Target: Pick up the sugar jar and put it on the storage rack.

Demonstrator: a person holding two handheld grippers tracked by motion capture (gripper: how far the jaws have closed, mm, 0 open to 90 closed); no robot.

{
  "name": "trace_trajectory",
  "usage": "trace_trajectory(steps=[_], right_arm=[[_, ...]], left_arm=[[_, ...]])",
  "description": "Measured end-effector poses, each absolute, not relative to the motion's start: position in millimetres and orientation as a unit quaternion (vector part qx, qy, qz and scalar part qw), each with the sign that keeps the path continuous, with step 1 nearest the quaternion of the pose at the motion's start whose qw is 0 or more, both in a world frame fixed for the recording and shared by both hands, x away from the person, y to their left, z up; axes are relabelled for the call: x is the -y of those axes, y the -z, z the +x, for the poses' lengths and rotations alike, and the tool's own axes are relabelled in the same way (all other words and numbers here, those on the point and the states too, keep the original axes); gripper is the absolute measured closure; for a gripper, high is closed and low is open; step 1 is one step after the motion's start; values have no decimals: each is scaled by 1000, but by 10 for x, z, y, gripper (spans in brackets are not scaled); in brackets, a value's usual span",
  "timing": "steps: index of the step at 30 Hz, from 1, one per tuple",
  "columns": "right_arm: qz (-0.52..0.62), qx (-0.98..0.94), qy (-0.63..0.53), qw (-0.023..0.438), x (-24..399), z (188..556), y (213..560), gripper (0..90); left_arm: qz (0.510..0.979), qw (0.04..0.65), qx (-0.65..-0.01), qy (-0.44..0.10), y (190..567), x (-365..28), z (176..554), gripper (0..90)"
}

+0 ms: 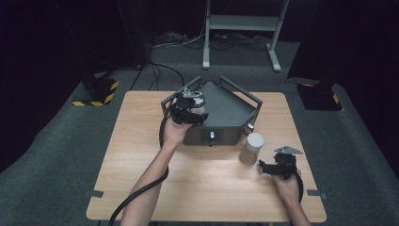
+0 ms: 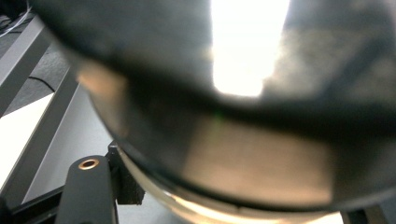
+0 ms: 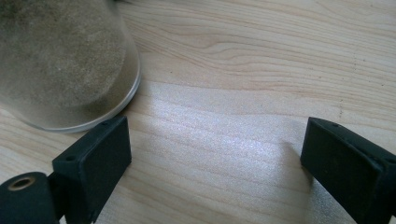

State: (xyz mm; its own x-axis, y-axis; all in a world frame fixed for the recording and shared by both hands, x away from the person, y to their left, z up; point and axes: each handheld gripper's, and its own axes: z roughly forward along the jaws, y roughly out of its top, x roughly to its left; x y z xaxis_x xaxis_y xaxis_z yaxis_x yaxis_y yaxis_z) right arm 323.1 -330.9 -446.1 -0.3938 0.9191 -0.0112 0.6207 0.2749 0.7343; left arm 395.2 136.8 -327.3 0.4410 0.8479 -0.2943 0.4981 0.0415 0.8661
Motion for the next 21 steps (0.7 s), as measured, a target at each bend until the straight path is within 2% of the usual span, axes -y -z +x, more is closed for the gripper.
trace_trajectory(steps=[21], right_arm=[[503, -766, -332, 225, 3310, 3231, 4461, 81]], left_arm=[[667, 494, -528, -181, 3436, -1241, 4148, 316]])
